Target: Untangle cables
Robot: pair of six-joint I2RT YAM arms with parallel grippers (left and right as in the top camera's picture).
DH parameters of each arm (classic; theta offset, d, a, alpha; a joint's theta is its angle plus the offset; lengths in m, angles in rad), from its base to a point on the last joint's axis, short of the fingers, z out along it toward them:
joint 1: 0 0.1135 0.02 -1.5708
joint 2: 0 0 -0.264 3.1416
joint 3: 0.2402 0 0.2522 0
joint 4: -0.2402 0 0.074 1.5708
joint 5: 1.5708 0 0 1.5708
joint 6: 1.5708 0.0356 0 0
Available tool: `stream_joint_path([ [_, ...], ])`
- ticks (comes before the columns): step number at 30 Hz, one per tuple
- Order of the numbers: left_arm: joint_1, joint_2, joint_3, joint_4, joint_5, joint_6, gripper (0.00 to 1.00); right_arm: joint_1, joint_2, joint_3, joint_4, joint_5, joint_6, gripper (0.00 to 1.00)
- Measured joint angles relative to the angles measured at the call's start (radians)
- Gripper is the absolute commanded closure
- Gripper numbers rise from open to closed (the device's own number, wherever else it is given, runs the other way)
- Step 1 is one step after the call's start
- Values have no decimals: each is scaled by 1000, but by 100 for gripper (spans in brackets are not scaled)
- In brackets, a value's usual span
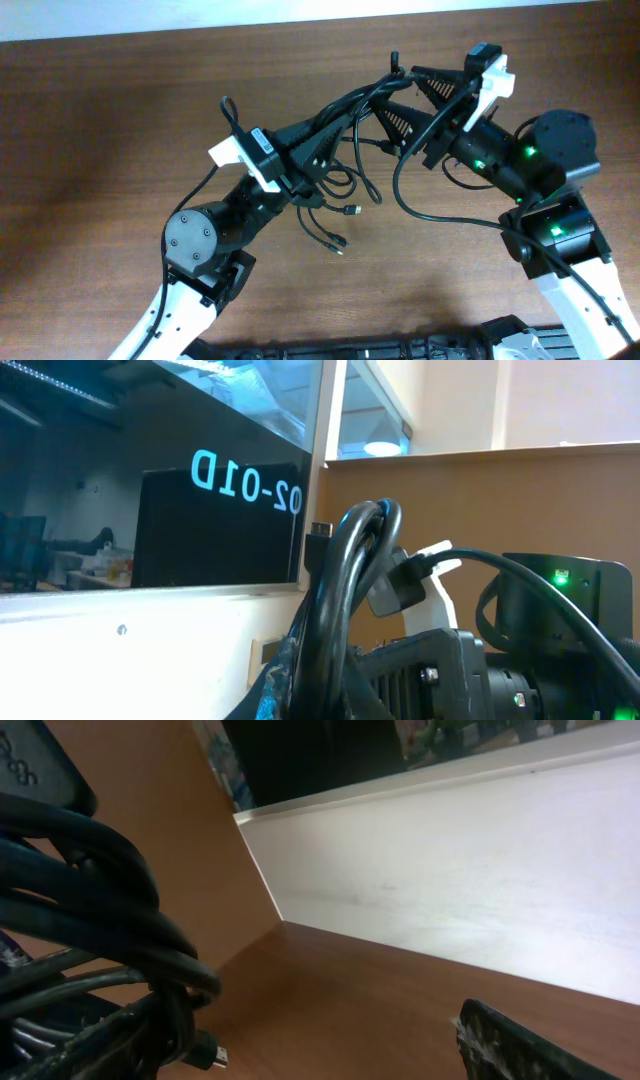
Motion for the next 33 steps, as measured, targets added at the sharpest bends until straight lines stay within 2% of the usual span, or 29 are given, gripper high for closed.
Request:
stream_joint_path([
  [23,1,24,0,32,0,1,100,3,25,8,-48,38,0,10],
  [29,1,30,-4,98,10,4,100,7,23,21,-74,35,-3,10],
  [30,1,24,-2,159,18,3,100,3,34,19,-100,72,-12,10],
  [33,-3,0,1,181,21,3,100,0,59,6,-136,106,-23,10],
])
